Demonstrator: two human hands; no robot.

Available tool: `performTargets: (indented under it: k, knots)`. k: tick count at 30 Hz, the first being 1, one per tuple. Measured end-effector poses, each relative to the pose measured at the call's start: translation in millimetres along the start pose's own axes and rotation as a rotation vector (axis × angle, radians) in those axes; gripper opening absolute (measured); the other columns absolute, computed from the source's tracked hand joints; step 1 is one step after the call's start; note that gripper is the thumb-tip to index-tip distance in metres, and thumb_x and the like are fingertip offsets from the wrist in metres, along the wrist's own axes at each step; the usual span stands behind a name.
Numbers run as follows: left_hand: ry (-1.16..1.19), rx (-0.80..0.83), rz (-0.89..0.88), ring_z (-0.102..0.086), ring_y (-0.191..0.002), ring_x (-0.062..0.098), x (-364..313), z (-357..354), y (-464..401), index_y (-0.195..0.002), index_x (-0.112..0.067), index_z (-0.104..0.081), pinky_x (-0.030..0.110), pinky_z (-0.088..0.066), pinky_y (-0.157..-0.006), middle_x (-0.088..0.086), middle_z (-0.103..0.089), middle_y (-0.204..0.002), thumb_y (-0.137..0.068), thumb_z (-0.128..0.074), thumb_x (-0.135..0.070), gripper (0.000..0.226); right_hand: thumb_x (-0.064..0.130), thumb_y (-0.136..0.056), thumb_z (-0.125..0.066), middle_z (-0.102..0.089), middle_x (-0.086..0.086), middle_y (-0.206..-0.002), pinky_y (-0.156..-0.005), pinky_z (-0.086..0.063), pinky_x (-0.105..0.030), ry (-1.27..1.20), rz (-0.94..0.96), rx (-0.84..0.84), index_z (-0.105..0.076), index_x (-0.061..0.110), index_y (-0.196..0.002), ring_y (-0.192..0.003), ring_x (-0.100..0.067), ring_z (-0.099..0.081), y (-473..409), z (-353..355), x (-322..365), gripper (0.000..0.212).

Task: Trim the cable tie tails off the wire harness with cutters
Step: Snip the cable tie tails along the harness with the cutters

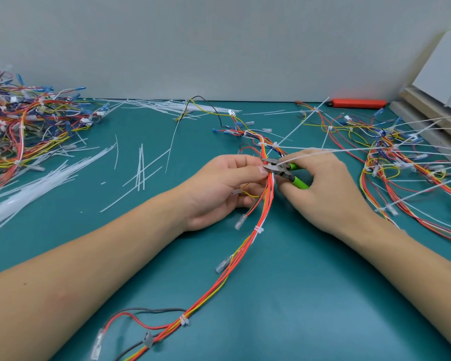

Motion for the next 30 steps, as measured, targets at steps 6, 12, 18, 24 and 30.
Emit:
performTargets:
  k: [6,12,18,24,30]
  knots:
    - [0.005,-0.025,0.015,-0.063,-0.069,0.014,-0.7,0.6,0.4,-0.111,-0.007,-0.062,0.022,-0.043,-0.061,0.007,-0.074,-0.093,-0.098,-0.058,-0.01,0.013,0.021,-0.08,-0.075,-0.069,0.008,-0.108,-0.102,-0.044,-0.032,-0.01,-0.05,-0.026,-0.072,0.024,-0.108,-0.113,-0.02,-0.059,-0.4,1.1,-5.3,0.029]
    - [-0.003,0.002,0.01,-0.059,-0.072,0.017,0.3,1.7,0.8,-0.1,-0.01,-0.063,0.021,-0.043,-0.059,0.005,-0.071,-0.089,-0.095,-0.061,-0.011,0.006,0.032,-0.08,-0.068,-0.063,0.001,-0.07,-0.073,-0.05,-0.04,-0.006,-0.063,-0.002,-0.071,0.018,-0.082,-0.076,-0.023,-0.057,-1.9,0.1,-7.0,0.014]
    - [-0.002,0.025,0.007,-0.055,-0.072,0.017,-0.5,0.3,0.6,-0.102,-0.008,-0.064,0.02,-0.042,-0.057,0.004,-0.07,-0.087,-0.089,-0.064,-0.014,0.014,0.027,-0.085,-0.069,-0.052,-0.005,-0.06,-0.06,-0.048,-0.041,-0.008,-0.052,-0.006,-0.067,0.013,-0.076,-0.062,-0.026,-0.047,-0.1,-2.0,-7.2,0.016]
    - [-0.007,-0.016,0.01,-0.055,-0.072,0.018,-0.3,1.0,0.5,-0.098,-0.01,-0.066,0.022,-0.041,-0.059,0.006,-0.07,-0.087,-0.098,-0.058,-0.008,0.009,0.017,-0.081,-0.075,-0.072,0.013,-0.101,-0.098,-0.045,-0.029,-0.042,-0.015,-0.02,-0.077,0.026,-0.101,-0.108,-0.016,-0.061,-0.4,-0.1,-1.9,0.022]
    - [-0.001,-0.021,0.01,-0.053,-0.072,0.018,-0.7,0.6,0.1,-0.099,-0.009,-0.065,0.022,-0.041,-0.058,0.007,-0.069,-0.087,-0.099,-0.057,-0.007,0.009,0.016,-0.08,-0.075,-0.068,0.016,-0.108,-0.101,-0.043,-0.028,-0.056,-0.035,-0.034,-0.073,0.025,-0.111,-0.112,-0.014,-0.06,-0.8,0.8,-3.2,0.032]
Point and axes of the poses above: each hand's wrist, its own y-axis away from the middle knuckle, its own z-axis out of the back of the hand, x = y × z, the point moved 5 cm from there along -y, towards the middle knuckle
